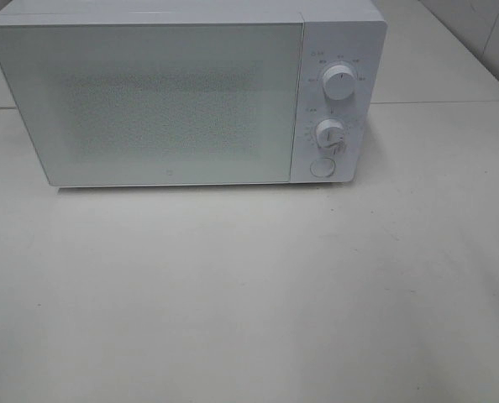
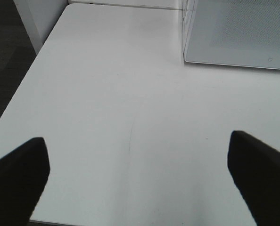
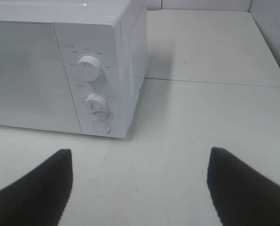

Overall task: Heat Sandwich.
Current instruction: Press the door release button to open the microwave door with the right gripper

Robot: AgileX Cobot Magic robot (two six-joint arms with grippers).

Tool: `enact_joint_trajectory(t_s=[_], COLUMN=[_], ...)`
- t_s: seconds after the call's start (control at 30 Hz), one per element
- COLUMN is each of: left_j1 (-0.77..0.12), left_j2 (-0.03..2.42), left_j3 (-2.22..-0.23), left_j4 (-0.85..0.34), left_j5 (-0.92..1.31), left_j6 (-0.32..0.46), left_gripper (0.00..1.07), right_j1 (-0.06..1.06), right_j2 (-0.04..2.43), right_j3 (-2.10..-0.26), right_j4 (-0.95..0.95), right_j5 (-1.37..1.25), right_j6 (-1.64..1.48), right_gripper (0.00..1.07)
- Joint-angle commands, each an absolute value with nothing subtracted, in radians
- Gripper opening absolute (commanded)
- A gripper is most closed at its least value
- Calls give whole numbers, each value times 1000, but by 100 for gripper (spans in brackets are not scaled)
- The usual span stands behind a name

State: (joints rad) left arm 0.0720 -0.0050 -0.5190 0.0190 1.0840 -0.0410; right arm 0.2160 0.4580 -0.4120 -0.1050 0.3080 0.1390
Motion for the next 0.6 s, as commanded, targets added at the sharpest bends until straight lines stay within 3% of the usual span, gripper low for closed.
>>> enact_joint_trajectory(t_s=[0.03, 0.6], left_j1=[77, 77], left_j2=[-21, -21], left_j3=[-517, -517], left_j4=[14, 14], left_j5=[1070, 1070], left_j6=[-41, -41], left_gripper=[98, 98], right_j1=[209, 209], right_j2=[497, 873], right_j3=[-411, -411], right_j4=[-106, -110], right_j5=[243, -180], right_j6=[148, 184], right_gripper=[76, 76])
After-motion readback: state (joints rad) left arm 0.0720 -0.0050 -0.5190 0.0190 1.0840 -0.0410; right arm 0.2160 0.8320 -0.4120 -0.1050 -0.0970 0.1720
